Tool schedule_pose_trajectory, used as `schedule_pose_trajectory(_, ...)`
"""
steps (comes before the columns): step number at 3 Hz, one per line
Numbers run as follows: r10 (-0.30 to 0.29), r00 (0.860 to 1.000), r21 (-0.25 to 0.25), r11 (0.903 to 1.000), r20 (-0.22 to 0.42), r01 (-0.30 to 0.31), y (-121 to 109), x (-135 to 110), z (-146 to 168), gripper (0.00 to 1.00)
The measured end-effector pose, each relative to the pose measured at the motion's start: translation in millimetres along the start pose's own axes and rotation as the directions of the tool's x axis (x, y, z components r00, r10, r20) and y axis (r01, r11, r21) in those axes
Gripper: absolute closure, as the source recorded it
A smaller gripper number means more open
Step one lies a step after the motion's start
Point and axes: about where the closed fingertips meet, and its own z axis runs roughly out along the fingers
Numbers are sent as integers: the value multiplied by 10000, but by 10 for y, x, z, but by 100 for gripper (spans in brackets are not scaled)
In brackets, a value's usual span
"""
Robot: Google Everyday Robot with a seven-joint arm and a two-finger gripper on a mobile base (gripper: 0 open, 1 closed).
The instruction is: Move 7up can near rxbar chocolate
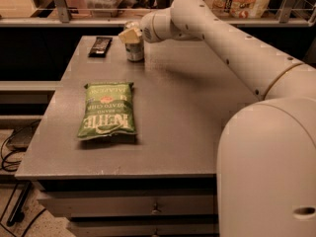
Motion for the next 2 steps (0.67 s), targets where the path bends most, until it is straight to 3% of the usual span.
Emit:
schedule_pose_trajectory(1, -401, 9987, -222, 9989, 315, 408, 28, -225, 169, 15)
schedule_pose_trajectory(2, -824, 9921, -418, 9954, 949, 866, 44, -576, 330, 0)
